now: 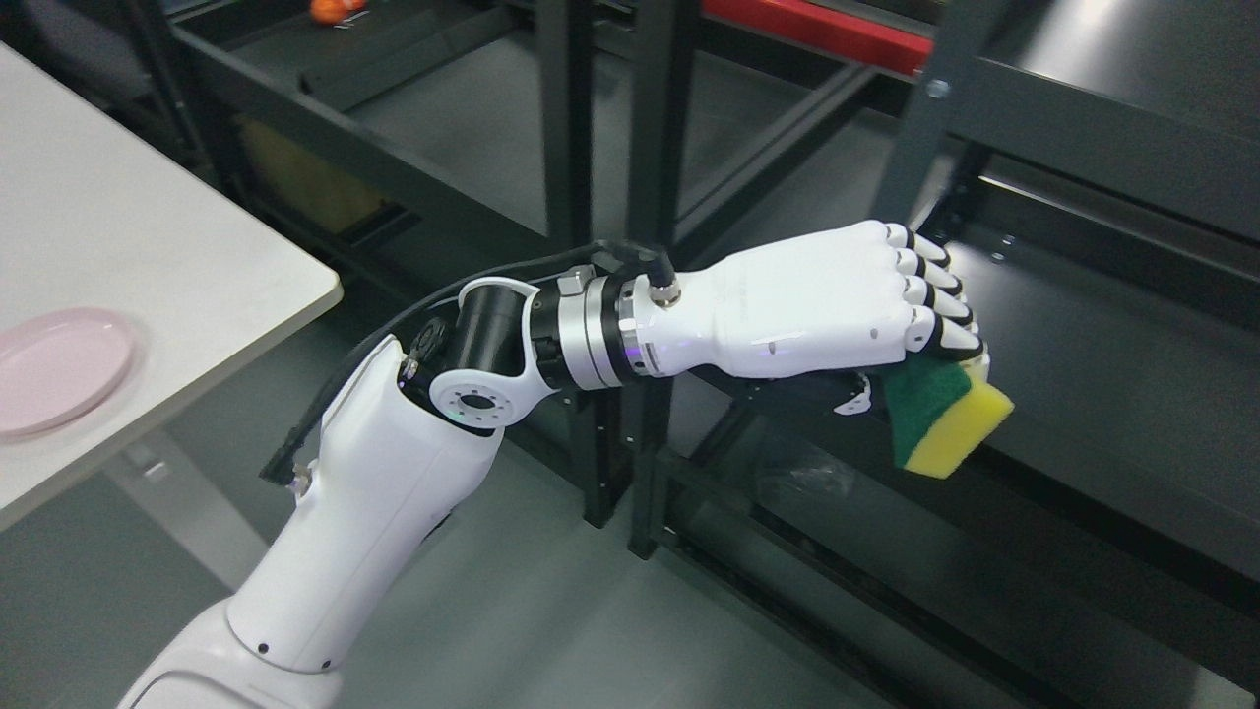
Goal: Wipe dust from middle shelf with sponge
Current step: 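Carry the sponge with the left hand toward the metal shelf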
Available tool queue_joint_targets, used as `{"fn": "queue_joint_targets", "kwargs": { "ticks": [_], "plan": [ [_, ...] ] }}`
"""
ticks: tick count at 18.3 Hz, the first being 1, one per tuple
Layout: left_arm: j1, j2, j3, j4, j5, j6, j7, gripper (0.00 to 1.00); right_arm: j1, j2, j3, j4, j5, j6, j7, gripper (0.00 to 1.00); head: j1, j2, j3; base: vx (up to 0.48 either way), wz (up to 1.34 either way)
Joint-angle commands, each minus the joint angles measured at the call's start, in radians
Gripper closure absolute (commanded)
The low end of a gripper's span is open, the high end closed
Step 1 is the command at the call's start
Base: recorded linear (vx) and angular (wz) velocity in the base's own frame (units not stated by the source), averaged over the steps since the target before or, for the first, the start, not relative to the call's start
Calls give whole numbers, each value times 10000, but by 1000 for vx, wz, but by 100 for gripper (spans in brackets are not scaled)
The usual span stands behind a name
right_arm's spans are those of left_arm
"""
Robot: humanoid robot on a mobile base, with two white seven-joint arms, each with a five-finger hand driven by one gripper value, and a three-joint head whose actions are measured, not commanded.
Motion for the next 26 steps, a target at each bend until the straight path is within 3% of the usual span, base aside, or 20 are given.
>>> {"fn": "queue_joint_targets", "kwargs": {
  "ticks": [1,6,14,19,23,26],
  "plan": [
    [-1874,-338,-634,1045,-35,486,39,99,-4,-174,0,-174,0,729,-14,0,0,0,0,-213,-998],
    [-3378,-338,-1110,1092,-35,1131,574,99,-4,-174,0,-174,0,729,-14,0,0,-2,0,-110,-939],
    [-6477,-338,-1508,1352,-3544,1392,576,99,-4,-174,0,-174,0,729,-14,0,0,-4,0,24,-511],
    [-7216,-338,-2919,2025,-4130,1270,529,99,-4,-174,0,-174,0,729,-14,0,0,-5,0,8,-32],
    [-7232,-338,-3397,3711,-5155,-291,1263,99,-4,-174,0,-174,0,729,-14,0,0,-5,0,-5,29],
    [-7201,-338,-3366,3991,-5587,-449,1358,99,-4,-174,0,-174,0,729,-14,0,0,-5,0,-4,7]
  ]
}}
